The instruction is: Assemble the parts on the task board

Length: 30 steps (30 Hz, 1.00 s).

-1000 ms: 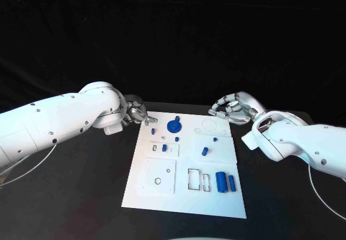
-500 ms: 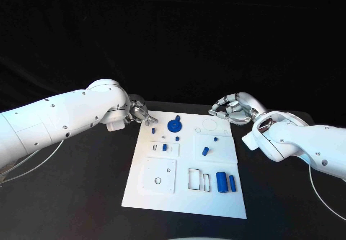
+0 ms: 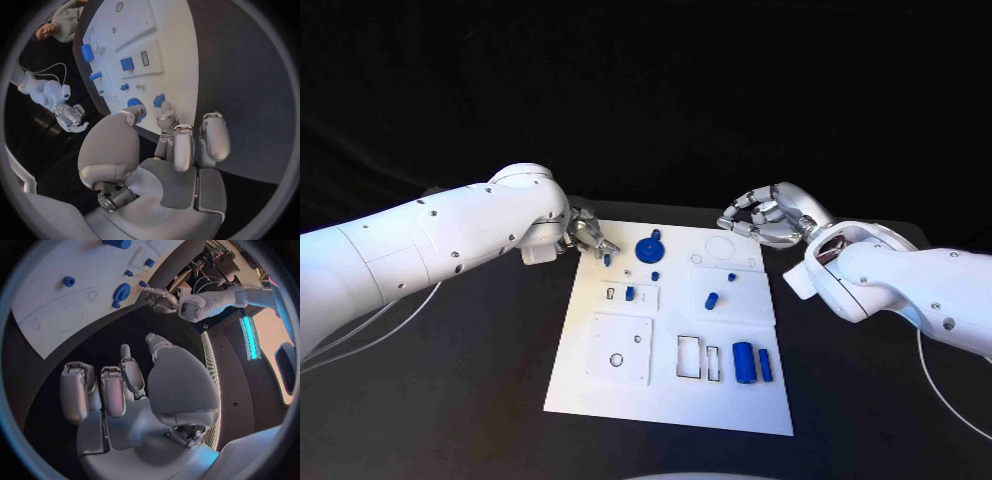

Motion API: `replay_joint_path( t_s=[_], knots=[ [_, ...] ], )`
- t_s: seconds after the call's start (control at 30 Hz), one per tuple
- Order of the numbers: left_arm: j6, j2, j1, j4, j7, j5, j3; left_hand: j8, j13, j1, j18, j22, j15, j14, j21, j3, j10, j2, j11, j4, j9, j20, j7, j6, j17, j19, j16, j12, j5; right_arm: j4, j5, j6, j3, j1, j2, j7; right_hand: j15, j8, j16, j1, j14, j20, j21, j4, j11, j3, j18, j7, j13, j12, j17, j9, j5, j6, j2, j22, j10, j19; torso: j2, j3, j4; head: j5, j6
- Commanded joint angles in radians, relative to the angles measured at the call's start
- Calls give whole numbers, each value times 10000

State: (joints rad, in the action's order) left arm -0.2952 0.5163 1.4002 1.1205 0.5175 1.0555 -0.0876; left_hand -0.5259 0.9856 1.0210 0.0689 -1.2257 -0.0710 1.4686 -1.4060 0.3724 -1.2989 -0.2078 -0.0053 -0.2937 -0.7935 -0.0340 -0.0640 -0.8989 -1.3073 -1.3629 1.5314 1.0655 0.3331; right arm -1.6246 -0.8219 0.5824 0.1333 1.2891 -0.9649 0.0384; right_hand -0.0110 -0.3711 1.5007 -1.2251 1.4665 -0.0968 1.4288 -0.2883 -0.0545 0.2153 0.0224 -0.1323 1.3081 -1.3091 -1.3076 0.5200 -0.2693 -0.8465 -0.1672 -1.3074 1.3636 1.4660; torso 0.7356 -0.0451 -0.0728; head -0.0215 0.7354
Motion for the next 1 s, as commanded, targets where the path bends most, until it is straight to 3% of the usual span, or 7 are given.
replay_joint_path(
  t_s=[0.03, 0.43, 0.73, 1.0],
  knots=[
    [-285, -85, -39, -115, -72, 44, -5, 52, -3, -60, 68, -11, 73, 813, 44, -78, 42, -3, 14, 7, 13, -86, -61, -31, -1897, -17, 11, -41, -45, -14, -54, -60, 0, -6, 12, 40, -65, -61, -46, 9, 668, 75, -47, 6, 4, -64, 155, -25, 166, 10, -990, 15, -32, 64, 59, -1700, -35, 215, -4, 3, 3, 3, 25],
    [-92, -137, -108, -233, -92, 49, -14, 158, -9, 262, 70, -23, 93, 817, 48, -26, 61, 178, 28, 32, 130, -121, -75, -122, -1909, -24, 18, -17, -2, -9, -54, -60, 0, -7, 19, 56, -65, -67, -50, 4, 666, 76, -39, 2, 4, -67, 153, -26, 164, 11, -983, 18, -53, 66, 71, -1705, -37, 220, -17, 4, -17, -28, 49],
    [125, -192, -133, -247, -167, -59, -14, 228, -27, 940, 69, -46, 76, 823, 46, 204, 65, 455, 3, 109, 217, -134, -44, -214, -1931, -38, 31, 8, 25, 1, -54, -72, 0, -7, 33, 53, -65, -72, -52, -1, 666, 76, -57, 0, 4, -68, 157, -25, 165, 9, -980, 20, -67, 67, 83, -1695, -35, 211, -25, 14, -6, -18, 80],
    [331, -211, -138, -263, -228, -207, -14, 258, -57, 1387, 63, -74, 68, 826, 38, 328, 72, 568, -7, 91, 255, -126, -38, -246, -1938, -54, 36, 14, 19, 9, -54, -86, 0, -7, 44, 49, -65, -72, -52, -1, 666, 76, -57, 0, 4, -68, 157, -25, 165, 9, -980, 20, -67, 67, 83, -1695, -35, 211, -24, 16, -15, -27, 76]
  ],
)
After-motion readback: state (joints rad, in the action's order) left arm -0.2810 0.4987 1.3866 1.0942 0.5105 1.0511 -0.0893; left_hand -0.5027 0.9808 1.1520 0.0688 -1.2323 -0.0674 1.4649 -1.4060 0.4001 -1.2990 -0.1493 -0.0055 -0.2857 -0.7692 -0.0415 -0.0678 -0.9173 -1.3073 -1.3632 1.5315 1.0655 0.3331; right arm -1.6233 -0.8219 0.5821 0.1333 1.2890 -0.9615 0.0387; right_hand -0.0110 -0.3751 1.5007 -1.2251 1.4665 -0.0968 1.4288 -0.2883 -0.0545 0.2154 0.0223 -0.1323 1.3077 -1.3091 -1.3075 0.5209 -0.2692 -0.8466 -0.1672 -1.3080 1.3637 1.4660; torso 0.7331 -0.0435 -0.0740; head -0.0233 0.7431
